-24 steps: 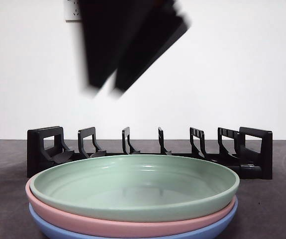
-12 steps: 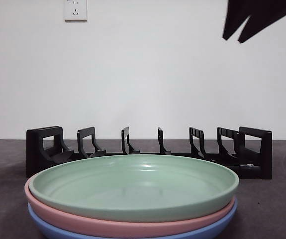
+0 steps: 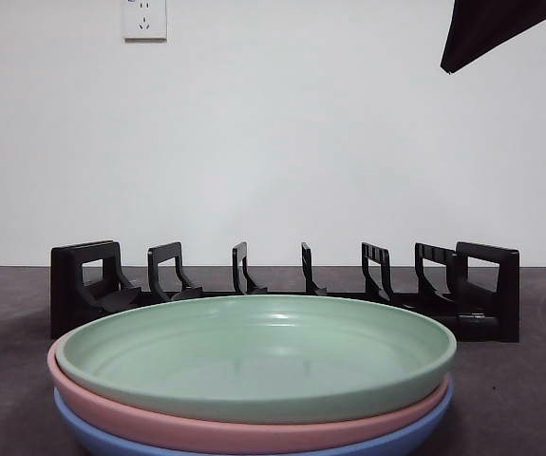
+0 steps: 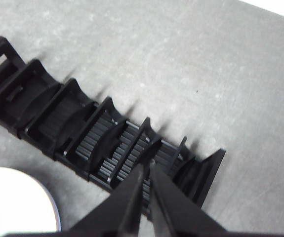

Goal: Place the plate

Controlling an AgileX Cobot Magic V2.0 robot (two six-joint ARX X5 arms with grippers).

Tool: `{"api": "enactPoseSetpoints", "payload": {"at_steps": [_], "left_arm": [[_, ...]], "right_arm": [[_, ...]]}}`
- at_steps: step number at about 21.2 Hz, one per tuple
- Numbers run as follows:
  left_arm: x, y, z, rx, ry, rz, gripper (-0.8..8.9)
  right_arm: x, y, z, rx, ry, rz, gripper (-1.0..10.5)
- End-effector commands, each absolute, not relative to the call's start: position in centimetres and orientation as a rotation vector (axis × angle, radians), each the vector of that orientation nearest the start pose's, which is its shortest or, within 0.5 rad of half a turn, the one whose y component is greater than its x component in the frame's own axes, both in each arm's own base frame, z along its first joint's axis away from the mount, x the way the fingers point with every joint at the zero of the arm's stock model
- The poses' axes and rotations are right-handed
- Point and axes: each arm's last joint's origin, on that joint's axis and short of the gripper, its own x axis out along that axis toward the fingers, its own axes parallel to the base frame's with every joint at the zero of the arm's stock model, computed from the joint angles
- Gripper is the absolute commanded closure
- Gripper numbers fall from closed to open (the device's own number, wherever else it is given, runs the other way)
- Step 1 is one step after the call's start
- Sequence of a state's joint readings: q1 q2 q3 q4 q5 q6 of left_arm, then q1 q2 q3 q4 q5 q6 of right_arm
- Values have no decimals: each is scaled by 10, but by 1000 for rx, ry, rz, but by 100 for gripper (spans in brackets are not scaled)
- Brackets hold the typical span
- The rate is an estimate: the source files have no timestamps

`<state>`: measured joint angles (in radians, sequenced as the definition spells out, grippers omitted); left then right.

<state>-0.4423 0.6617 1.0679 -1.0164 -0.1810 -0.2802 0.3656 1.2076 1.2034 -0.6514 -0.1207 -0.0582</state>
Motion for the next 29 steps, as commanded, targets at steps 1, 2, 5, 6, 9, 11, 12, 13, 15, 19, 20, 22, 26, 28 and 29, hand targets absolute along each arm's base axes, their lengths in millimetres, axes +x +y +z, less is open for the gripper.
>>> {"api": "enactPoseSetpoints", "payload": {"at_steps": [1,2,5,6,9,11,12,13,15,19,20,22,26,28,29], "left_arm": [[85,-35,369,-80,585,-176,806],[85,-35,369,-80,585,-176,806],[82,-33,366,-27,538,-194,806],[83,-33,358,-22,479,-198,806],[91,-29,302,5,207,-149,806],[93,-22,267,-50,133,-72,806],[94,-18,250,-67,110,-30,806],[93,-13,233,-78,88,8,806],[93,-9,206,-88,67,7,806],[94,-4,180,-100,64,8,806],[95,-3,175,-114,55,21,806],[95,-1,168,-141,44,46,806],[96,2,156,-224,98,90,806],[96,3,154,-221,122,97,806],[96,3,154,-221,125,97,806]], "right_arm": [[233,94,357,-139,598,499,925],[233,94,357,-139,592,499,925],[234,95,358,-137,579,499,925],[234,95,358,-137,578,499,925],[234,95,358,-137,577,499,925],[234,95,358,-137,577,499,925],[234,95,358,-137,577,499,925],[234,95,358,-137,578,499,925],[234,95,358,-137,577,499,925],[234,95,358,-137,578,499,925],[234,95,358,-137,578,499,925],[234,95,358,-137,577,499,925],[234,95,358,-137,577,499,925],[234,95,358,-137,577,499,925],[234,95,358,-137,576,499,925]]}}
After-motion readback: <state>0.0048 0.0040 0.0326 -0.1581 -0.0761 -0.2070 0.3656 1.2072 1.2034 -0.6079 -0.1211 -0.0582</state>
